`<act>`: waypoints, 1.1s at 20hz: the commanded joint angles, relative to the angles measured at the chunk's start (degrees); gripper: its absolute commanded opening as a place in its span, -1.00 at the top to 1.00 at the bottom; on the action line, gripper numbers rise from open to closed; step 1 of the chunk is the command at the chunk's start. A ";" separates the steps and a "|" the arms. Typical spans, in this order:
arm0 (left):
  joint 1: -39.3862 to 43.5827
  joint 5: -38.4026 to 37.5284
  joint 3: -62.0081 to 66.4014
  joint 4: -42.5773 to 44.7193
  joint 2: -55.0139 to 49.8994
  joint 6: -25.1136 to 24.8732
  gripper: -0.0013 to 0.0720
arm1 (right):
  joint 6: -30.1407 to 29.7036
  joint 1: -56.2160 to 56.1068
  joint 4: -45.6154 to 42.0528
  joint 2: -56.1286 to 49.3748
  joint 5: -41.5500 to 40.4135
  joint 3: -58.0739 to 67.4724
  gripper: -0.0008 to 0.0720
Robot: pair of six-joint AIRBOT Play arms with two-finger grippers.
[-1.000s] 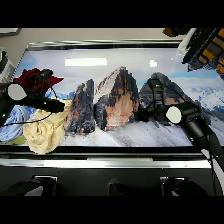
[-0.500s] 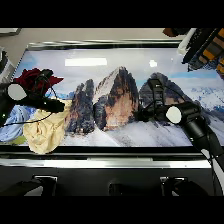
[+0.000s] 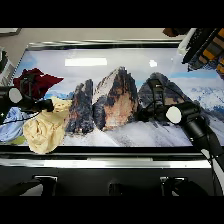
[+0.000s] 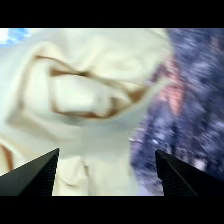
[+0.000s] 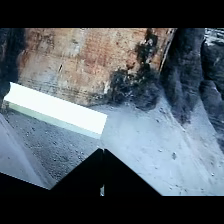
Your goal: Fold the clothes and pants, and hang the long-sleeved shirts on hangers.
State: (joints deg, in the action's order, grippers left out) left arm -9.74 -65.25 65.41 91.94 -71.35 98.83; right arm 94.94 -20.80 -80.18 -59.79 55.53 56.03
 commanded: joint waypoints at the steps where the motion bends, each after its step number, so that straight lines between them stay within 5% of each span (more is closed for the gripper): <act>1: -6.69 7.15 -3.69 2.51 -0.94 3.23 -1.00 | 0.00 -0.07 0.00 -0.02 0.09 0.07 0.88; 3: -8.87 10.27 -5.62 2.51 -2.69 3.26 -1.00 | 0.02 -0.07 0.00 -0.02 0.09 0.07 0.87; 7: -9.46 14.19 -6.69 0.68 -8.96 3.26 -1.00 | 1.18 -0.07 0.07 -0.02 0.13 0.07 0.38; 9: -9.46 13.88 -6.69 -3.37 -11.87 3.23 -0.98 | 3.17 -0.07 0.04 -0.02 0.09 0.07 0.38; 10: -9.46 13.81 -6.69 -5.84 -12.81 3.19 -0.68 | 4.33 -0.07 0.04 -0.02 0.09 0.07 0.38; 12: -9.42 13.81 -6.67 -12.04 -13.11 0.72 0.90 | 6.27 -0.04 0.07 -0.02 0.20 0.07 0.39; 17: -2.84 13.86 -3.32 -34.45 -11.63 -13.20 0.92 | 9.55 -0.04 0.02 0.04 4.59 0.09 0.39; 22: 17.05 17.73 3.56 -47.50 -12.22 -14.53 0.93 | 9.44 -0.04 -3.82 2.43 13.20 0.09 0.39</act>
State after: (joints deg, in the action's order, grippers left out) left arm -2.68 -50.30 65.71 54.02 -83.24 86.32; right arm 103.88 -20.80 -81.17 -58.92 63.55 56.07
